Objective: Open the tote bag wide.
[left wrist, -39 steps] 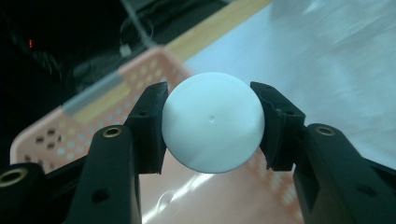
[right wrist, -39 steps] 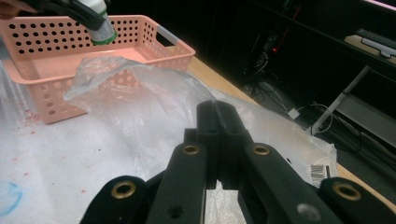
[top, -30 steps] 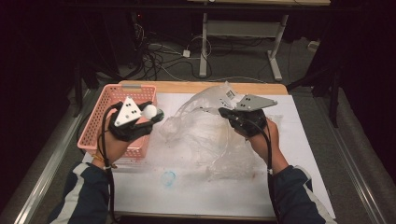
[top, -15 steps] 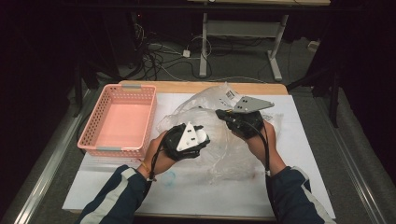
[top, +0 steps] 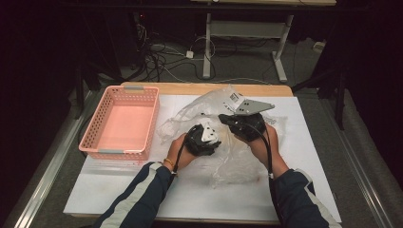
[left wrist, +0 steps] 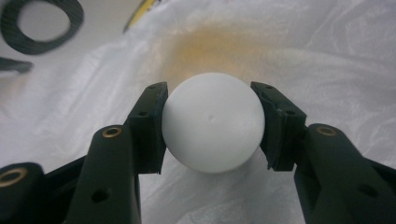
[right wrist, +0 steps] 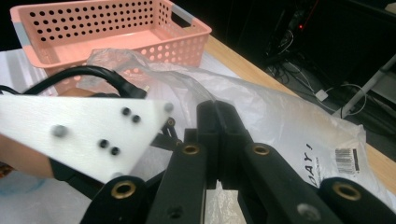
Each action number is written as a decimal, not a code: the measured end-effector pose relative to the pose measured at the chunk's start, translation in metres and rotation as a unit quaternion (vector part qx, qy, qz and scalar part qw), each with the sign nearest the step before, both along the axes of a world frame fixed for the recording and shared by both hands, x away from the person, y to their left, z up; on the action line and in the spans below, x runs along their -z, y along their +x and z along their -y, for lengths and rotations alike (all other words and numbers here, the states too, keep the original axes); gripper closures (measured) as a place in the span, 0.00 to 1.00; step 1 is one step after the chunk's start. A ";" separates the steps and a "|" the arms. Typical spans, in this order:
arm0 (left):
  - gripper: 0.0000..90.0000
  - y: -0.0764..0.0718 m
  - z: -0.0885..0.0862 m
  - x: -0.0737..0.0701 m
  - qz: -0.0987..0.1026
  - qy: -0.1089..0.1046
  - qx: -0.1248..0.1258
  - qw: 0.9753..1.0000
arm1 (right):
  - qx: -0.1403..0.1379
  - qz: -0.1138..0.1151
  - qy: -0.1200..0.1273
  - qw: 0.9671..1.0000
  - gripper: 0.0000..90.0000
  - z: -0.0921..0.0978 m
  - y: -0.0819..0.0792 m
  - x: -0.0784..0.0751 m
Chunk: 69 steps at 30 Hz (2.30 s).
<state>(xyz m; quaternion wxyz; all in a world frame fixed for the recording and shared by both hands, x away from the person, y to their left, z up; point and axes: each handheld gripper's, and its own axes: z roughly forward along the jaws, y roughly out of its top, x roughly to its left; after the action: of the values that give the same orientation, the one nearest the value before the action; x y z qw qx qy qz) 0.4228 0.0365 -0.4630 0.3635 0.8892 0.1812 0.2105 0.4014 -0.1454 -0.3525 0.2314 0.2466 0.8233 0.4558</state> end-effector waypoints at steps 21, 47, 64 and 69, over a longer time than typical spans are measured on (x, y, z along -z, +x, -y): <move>0.32 -0.090 -0.036 -0.072 0.139 -0.047 0.040 0.988 | 0.000 -0.005 -0.013 1.000 1.00 0.002 -0.001 0.005; 0.29 -0.052 -0.101 -0.050 0.048 -0.008 -0.120 0.992 | 0.005 0.000 -0.017 1.000 1.00 0.031 -0.014 0.000; 0.95 -0.054 -0.109 -0.043 0.032 -0.008 -0.090 0.995 | 0.005 0.002 -0.011 1.000 0.66 0.037 -0.027 0.013; 0.95 -0.054 -0.109 -0.042 0.033 -0.007 -0.091 0.995 | -0.008 0.014 0.012 1.000 0.47 0.050 -0.052 0.015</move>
<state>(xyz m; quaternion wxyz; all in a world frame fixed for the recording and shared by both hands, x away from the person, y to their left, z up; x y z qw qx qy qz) 0.3691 0.1458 -0.4214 0.3547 0.8591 0.2504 0.2709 0.3493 -0.1951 -0.3680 0.2363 0.2369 0.8163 0.4708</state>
